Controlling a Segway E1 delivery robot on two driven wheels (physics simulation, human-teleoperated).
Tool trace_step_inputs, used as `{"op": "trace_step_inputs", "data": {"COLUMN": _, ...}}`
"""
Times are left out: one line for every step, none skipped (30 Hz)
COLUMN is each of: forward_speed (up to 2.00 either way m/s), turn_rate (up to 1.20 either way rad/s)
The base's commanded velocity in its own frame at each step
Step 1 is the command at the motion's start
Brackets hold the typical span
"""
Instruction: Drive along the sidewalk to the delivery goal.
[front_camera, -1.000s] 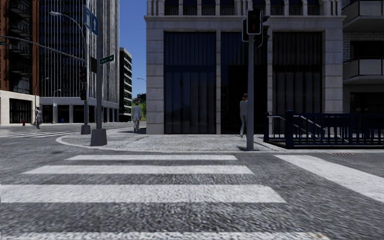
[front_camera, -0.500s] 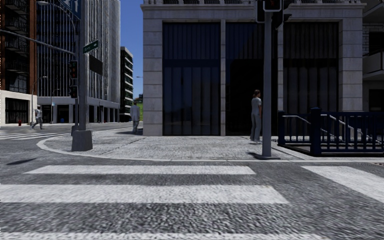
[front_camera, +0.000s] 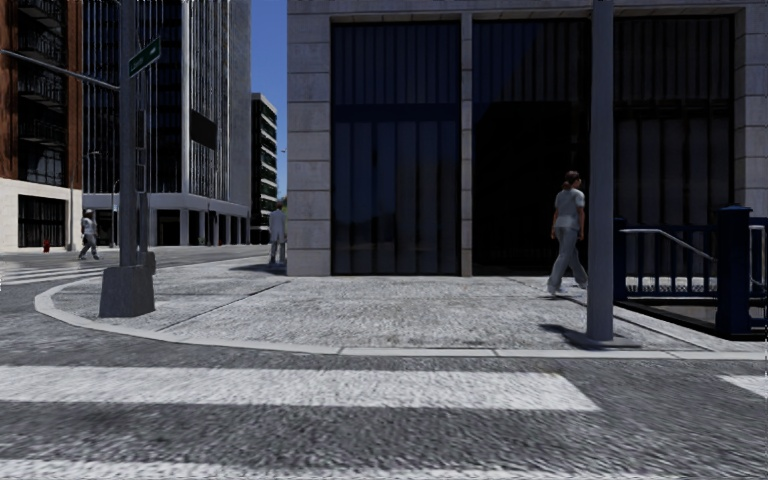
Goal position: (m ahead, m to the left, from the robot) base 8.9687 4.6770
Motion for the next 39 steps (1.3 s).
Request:
{"op": "trace_step_inputs", "data": {"forward_speed": 2.00, "turn_rate": 0.34}}
{"op": "trace_step_inputs", "data": {"forward_speed": 2.00, "turn_rate": 0.34}}
{"op": "trace_step_inputs", "data": {"forward_speed": 2.00, "turn_rate": 0.34}}
{"op": "trace_step_inputs", "data": {"forward_speed": 2.00, "turn_rate": 0.34}}
{"op": "trace_step_inputs", "data": {"forward_speed": 2.00, "turn_rate": 0.34}}
{"op": "trace_step_inputs", "data": {"forward_speed": 2.00, "turn_rate": 0.34}}
{"op": "trace_step_inputs", "data": {"forward_speed": 2.00, "turn_rate": 0.34}}
{"op": "trace_step_inputs", "data": {"forward_speed": 2.00, "turn_rate": 0.34}}
{"op": "trace_step_inputs", "data": {"forward_speed": 2.00, "turn_rate": 0.34}}
{"op": "trace_step_inputs", "data": {"forward_speed": 2.00, "turn_rate": 0.34}}
{"op": "trace_step_inputs", "data": {"forward_speed": 2.00, "turn_rate": 0.34}}
{"op": "trace_step_inputs", "data": {"forward_speed": 2.00, "turn_rate": 0.24}}
{"op": "trace_step_inputs", "data": {"forward_speed": 2.00, "turn_rate": 0.20}}
{"op": "trace_step_inputs", "data": {"forward_speed": 2.00, "turn_rate": 0.19}}
{"op": "trace_step_inputs", "data": {"forward_speed": 2.00, "turn_rate": 0.18}}
{"op": "trace_step_inputs", "data": {"forward_speed": 2.00, "turn_rate": 0.18}}
{"op": "trace_step_inputs", "data": {"forward_speed": 2.00, "turn_rate": 0.15}}
{"op": "trace_step_inputs", "data": {"forward_speed": 2.00, "turn_rate": 0.08}}
{"op": "trace_step_inputs", "data": {"forward_speed": 2.00, "turn_rate": 0.00}}
{"op": "trace_step_inputs", "data": {"forward_speed": 2.00, "turn_rate": 0.00}}
{"op": "trace_step_inputs", "data": {"forward_speed": 2.00, "turn_rate": 0.00}}
{"op": "trace_step_inputs", "data": {"forward_speed": 2.00, "turn_rate": 0.00}}
{"op": "trace_step_inputs", "data": {"forward_speed": 1.94, "turn_rate": 0.00}}
{"op": "trace_step_inputs", "data": {"forward_speed": 1.85, "turn_rate": 0.00}}
{"op": "trace_step_inputs", "data": {"forward_speed": 1.65, "turn_rate": 0.00}}
{"op": "trace_step_inputs", "data": {"forward_speed": 1.58, "turn_rate": 0.00}}
{"op": "trace_step_inputs", "data": {"forward_speed": 1.53, "turn_rate": 0.00}}
{"op": "trace_step_inputs", "data": {"forward_speed": 1.49, "turn_rate": 0.00}}
{"op": "trace_step_inputs", "data": {"forward_speed": 1.48, "turn_rate": 0.00}}
{"op": "trace_step_inputs", "data": {"forward_speed": 1.47, "turn_rate": 0.00}}
{"op": "trace_step_inputs", "data": {"forward_speed": 1.47, "turn_rate": 0.00}}
{"op": "trace_step_inputs", "data": {"forward_speed": 1.47, "turn_rate": 0.00}}
{"op": "trace_step_inputs", "data": {"forward_speed": 1.47, "turn_rate": 0.00}}
{"op": "trace_step_inputs", "data": {"forward_speed": 1.47, "turn_rate": 0.00}}
{"op": "trace_step_inputs", "data": {"forward_speed": 1.47, "turn_rate": 0.00}}
{"op": "trace_step_inputs", "data": {"forward_speed": 1.47, "turn_rate": 0.00}}
{"op": "trace_step_inputs", "data": {"forward_speed": 1.47, "turn_rate": 0.00}}
{"op": "trace_step_inputs", "data": {"forward_speed": 1.47, "turn_rate": 0.00}}
{"op": "trace_step_inputs", "data": {"forward_speed": 1.47, "turn_rate": 0.00}}
